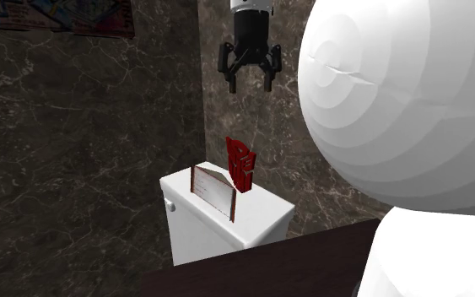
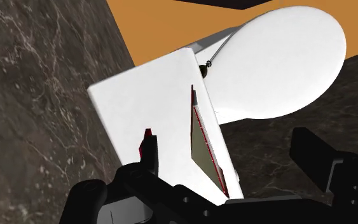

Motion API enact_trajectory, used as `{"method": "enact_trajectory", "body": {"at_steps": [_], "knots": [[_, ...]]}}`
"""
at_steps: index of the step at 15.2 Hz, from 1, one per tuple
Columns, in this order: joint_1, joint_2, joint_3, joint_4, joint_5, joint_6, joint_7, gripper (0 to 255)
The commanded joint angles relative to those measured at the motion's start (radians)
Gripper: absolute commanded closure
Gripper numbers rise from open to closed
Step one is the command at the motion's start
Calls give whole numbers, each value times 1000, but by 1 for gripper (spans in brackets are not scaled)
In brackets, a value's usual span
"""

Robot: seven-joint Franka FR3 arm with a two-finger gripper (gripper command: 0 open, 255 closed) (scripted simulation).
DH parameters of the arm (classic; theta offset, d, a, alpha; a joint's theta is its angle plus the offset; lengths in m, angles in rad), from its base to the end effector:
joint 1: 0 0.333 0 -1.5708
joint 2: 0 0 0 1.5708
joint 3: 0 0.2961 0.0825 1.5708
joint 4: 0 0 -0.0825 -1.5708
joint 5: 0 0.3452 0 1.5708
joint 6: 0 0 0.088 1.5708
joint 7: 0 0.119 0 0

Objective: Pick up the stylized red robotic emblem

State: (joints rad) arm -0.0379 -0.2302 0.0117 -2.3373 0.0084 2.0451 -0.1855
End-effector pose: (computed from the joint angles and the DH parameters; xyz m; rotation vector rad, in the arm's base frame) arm 0.4320 -0.0107 0.4104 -3.1195 -0.2420 0.0957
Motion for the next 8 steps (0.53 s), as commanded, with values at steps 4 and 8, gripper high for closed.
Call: {"method": "enact_trajectory", "body": {"at_steps": [4, 8], "knots": [[-8, 187, -13, 87, -1, 100, -36, 0], [-15, 344, -19, 186, 2, 158, -62, 0]]}}
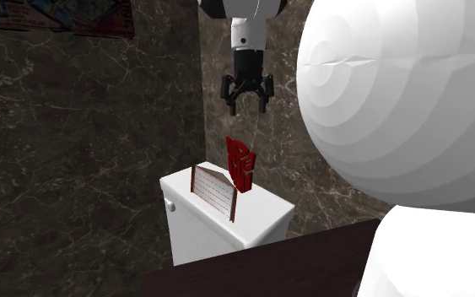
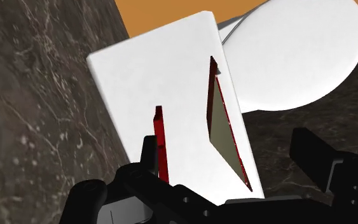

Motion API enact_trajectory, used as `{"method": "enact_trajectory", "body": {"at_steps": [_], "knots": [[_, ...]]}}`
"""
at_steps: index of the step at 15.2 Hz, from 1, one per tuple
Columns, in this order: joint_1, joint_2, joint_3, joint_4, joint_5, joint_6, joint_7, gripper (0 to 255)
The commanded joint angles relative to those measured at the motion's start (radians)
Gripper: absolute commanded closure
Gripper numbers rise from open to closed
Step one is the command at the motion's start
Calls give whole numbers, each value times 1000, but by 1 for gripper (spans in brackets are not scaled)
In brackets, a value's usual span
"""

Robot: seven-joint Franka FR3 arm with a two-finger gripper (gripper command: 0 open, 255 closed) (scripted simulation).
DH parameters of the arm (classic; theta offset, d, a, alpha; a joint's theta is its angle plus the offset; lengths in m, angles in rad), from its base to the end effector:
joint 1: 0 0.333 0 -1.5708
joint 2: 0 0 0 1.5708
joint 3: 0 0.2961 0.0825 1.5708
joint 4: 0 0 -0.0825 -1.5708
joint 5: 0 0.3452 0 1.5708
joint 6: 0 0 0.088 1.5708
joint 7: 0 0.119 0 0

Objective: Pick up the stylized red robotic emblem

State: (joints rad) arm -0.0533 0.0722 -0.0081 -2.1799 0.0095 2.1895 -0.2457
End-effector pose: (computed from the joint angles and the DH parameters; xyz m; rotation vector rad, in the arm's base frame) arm 0.5032 -0.0305 0.3448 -3.1112 -0.2785 0.0950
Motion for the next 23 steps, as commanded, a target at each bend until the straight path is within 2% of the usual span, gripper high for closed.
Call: {"method": "enact_trajectory", "body": {"at_steps": [1, 6, 12, 21, 22, 23], "knots": [[-1, 81, 0, 56, 2, 24, -9, 0], [-11, 278, -2, 216, 8, 60, -39, 0], [-23, 505, 1, 441, 12, 61, -67, 0], [-24, 574, 1, 441, 13, 130, -68, 0], [-24, 574, 1, 440, 13, 131, -69, 255], [-24, 573, 1, 438, 13, 133, -69, 255]]}}
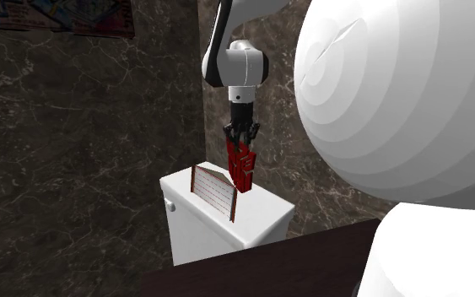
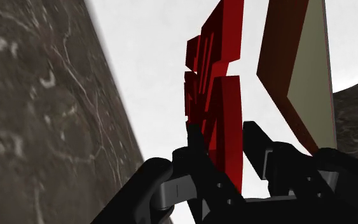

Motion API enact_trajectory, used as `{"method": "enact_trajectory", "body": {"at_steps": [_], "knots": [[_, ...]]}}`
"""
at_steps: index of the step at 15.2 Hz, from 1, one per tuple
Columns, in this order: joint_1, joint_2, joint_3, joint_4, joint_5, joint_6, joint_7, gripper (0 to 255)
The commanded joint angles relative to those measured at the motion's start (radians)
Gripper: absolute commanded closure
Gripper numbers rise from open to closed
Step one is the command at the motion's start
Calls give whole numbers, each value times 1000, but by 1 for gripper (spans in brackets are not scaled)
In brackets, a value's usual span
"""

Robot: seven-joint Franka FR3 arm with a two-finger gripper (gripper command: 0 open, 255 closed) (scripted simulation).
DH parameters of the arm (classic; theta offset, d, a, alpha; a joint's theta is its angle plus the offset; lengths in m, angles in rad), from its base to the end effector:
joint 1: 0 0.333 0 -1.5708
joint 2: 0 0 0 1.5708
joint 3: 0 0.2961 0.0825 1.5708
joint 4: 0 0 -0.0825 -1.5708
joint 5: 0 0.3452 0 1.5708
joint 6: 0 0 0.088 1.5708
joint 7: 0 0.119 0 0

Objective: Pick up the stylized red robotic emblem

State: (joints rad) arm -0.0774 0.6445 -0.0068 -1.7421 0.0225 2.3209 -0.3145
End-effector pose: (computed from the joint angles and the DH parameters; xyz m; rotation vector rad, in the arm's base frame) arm 0.6184 -0.0513 0.2008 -3.0974 -0.3353 0.0966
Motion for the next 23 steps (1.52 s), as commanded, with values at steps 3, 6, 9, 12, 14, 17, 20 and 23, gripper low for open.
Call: {"method": "enact_trajectory", "body": {"at_steps": [3, 6, 9, 12, 14, 17, 20, 23], "knots": [[0, 1, 0, -1, 0, 2, 0, 255], [0, 1, 0, 0, 0, 2, 0, 255], [1, -8, 0, 2, 0, -10, 1, 255], [1, -36, 0, 1, -1, -37, 1, 255], [1, -54, -1, 2, -1, -55, 2, 255], [1, -79, -1, 5, -2, -84, 2, 255], [1, -104, -1, 9, -2, -113, 3, 255], [1, -127, -1, 16, -2, -143, 3, 255]]}}
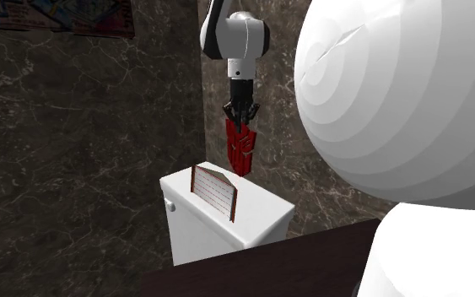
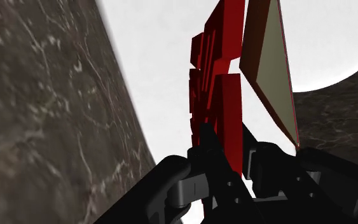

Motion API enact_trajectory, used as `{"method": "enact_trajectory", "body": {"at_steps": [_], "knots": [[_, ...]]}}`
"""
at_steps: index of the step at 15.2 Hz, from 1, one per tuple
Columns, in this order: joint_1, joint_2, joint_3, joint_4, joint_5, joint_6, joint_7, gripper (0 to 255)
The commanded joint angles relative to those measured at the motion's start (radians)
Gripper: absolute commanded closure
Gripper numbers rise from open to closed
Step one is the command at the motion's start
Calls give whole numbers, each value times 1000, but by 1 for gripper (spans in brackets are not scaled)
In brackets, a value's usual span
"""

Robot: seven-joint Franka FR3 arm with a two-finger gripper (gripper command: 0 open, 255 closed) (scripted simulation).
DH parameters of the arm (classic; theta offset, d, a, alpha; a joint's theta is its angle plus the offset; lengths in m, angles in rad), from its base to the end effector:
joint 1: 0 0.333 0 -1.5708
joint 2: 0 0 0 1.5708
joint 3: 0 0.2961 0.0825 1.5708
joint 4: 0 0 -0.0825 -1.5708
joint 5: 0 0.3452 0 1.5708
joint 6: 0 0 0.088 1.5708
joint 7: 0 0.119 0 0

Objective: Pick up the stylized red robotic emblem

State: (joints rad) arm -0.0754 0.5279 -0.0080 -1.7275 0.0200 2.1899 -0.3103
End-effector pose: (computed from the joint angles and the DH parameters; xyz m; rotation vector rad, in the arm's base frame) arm 0.6180 -0.0503 0.2684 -3.0976 -0.3354 0.0964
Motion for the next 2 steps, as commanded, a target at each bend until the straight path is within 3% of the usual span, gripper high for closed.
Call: {"method": "enact_trajectory", "body": {"at_steps": [1, 2], "knots": [[-1, -12, 0, 1, 0, -13, -1, 255], [-1, -12, 0, 2, 0, -13, -1, 255]]}}
